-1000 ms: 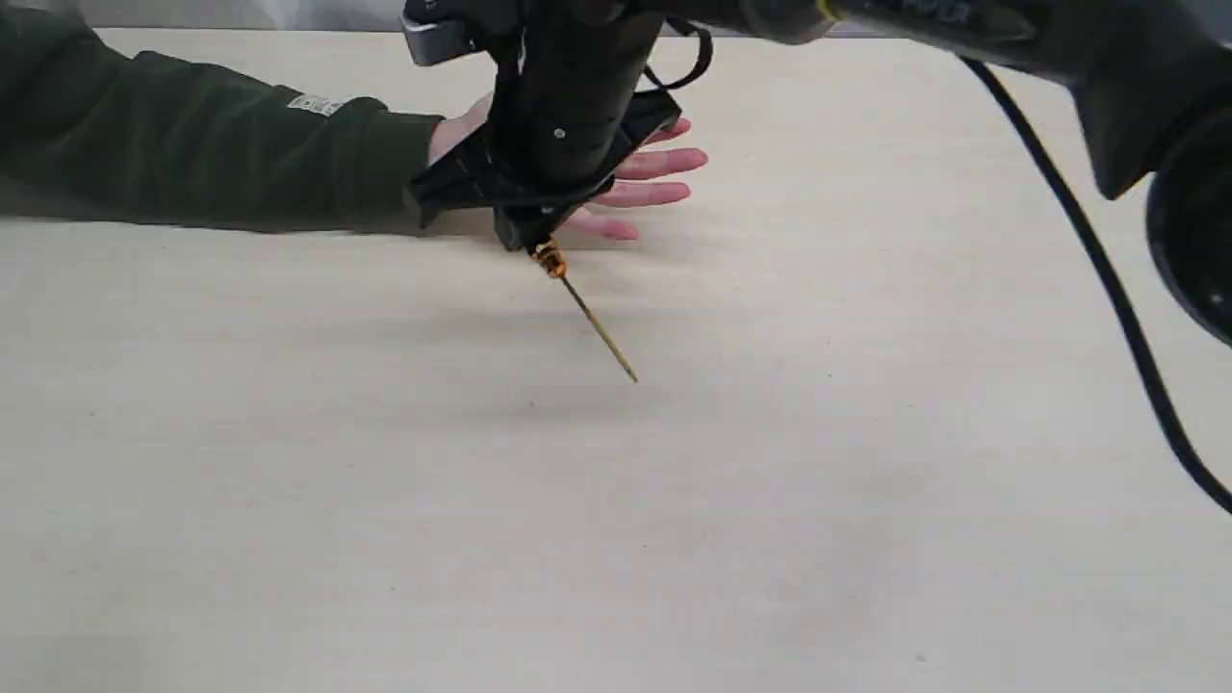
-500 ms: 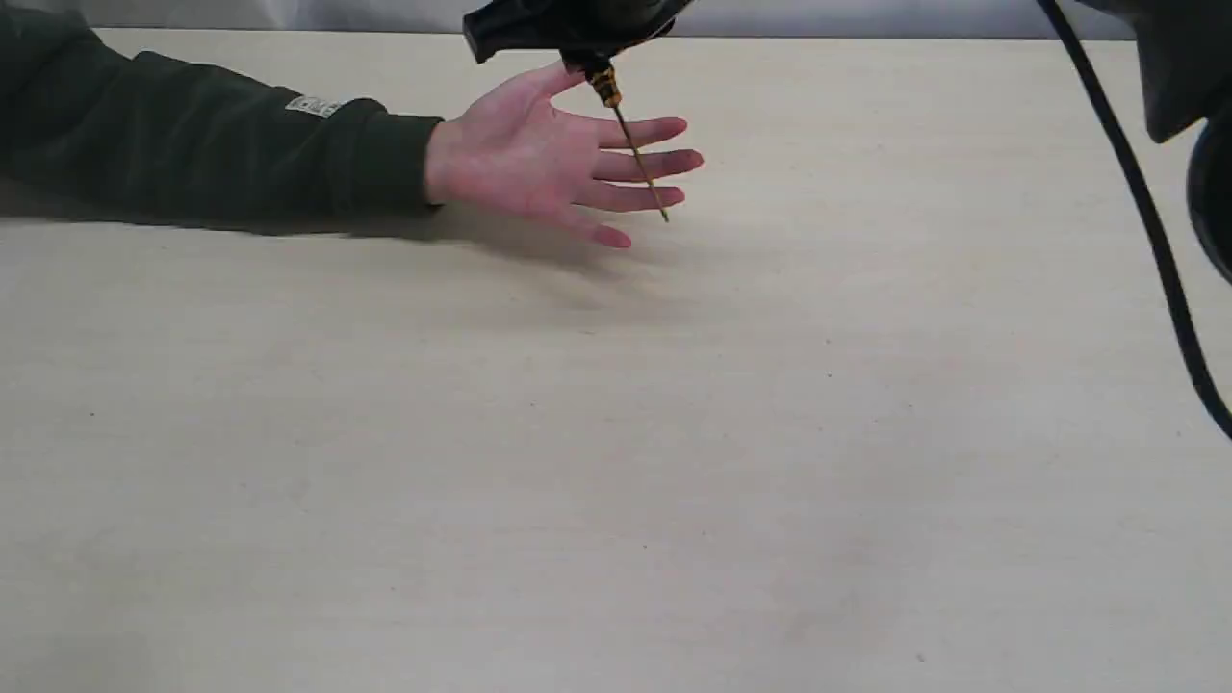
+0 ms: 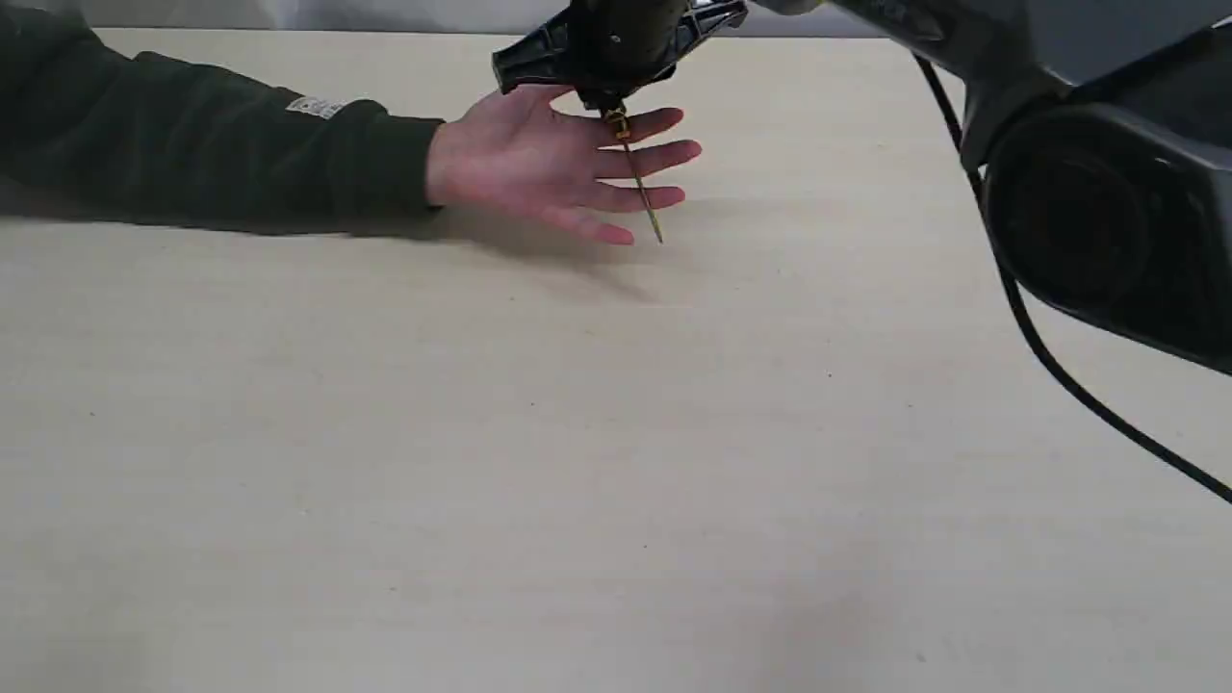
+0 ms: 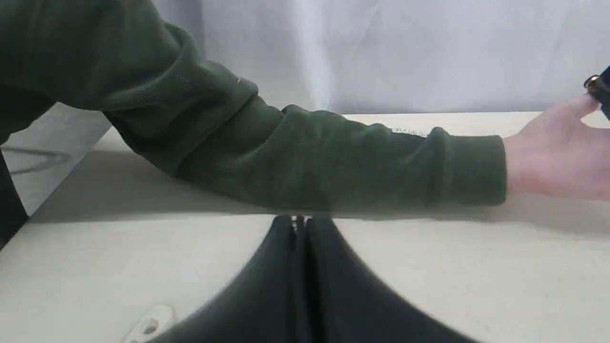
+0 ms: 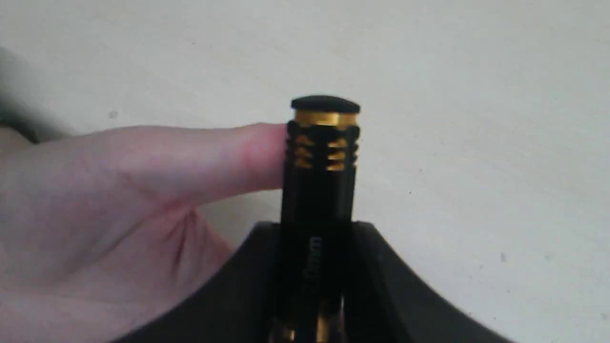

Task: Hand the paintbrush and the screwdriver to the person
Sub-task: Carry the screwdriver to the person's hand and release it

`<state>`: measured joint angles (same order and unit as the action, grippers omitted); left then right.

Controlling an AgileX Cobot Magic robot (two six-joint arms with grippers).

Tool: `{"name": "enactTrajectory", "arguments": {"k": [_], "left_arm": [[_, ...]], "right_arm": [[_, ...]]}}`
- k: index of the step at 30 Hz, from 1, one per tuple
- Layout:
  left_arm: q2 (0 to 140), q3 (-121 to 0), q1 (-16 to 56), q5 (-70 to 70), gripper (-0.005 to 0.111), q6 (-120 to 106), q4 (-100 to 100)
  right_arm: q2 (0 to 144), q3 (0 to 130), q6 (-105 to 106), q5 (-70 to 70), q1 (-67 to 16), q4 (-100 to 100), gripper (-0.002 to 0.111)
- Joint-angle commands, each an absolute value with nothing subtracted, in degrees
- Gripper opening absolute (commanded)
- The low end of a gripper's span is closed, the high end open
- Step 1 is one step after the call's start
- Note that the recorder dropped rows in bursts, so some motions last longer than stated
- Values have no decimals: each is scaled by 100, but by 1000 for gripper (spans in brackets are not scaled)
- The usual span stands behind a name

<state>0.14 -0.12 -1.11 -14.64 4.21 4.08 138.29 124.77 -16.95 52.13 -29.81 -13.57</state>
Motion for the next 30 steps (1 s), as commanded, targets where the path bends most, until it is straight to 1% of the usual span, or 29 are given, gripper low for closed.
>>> {"name": "enactTrajectory", "arguments": {"k": [1, 3, 5, 8, 10, 12, 14, 22, 24, 26, 30], "left_arm": [[0, 0, -64, -1431, 0, 432, 382], [0, 0, -64, -1431, 0, 432, 382], [0, 0, -64, -1431, 0, 432, 382], [0, 0, -64, -1431, 0, 432, 382], [0, 0, -64, -1415, 0, 432, 395], [0, 0, -64, -1429, 0, 432, 404], [0, 0, -64, -1429, 0, 432, 404], [0, 0, -64, -1429, 0, 432, 404], [0, 0, -64, -1429, 0, 432, 404], [0, 0, -64, -1429, 0, 432, 404], [0, 0, -64, -1429, 0, 432, 404]], "right_arm": [[13956, 12680, -1705, 5144, -2931, -1290, 4], [13982, 12729, -1705, 5139, -2931, -1290, 6], [13982, 12729, -1722, 5128, -2931, -1290, 12], [13956, 12729, -1722, 5165, -2931, -1290, 27], [13929, 12729, -1722, 5237, -2931, -1267, 42], [13890, 12729, -1722, 5316, -2931, -1254, 52], [13834, 12729, -1722, 5392, -2931, -1254, 57], [13433, 12729, -1671, 5782, -2931, -1242, 57], [13318, 12729, -1629, 5892, -2931, -1242, 55], [13190, 12719, -1565, 6041, -2931, -1242, 50], [12971, 12719, -1457, 6344, -2931, -1242, 37]]}}
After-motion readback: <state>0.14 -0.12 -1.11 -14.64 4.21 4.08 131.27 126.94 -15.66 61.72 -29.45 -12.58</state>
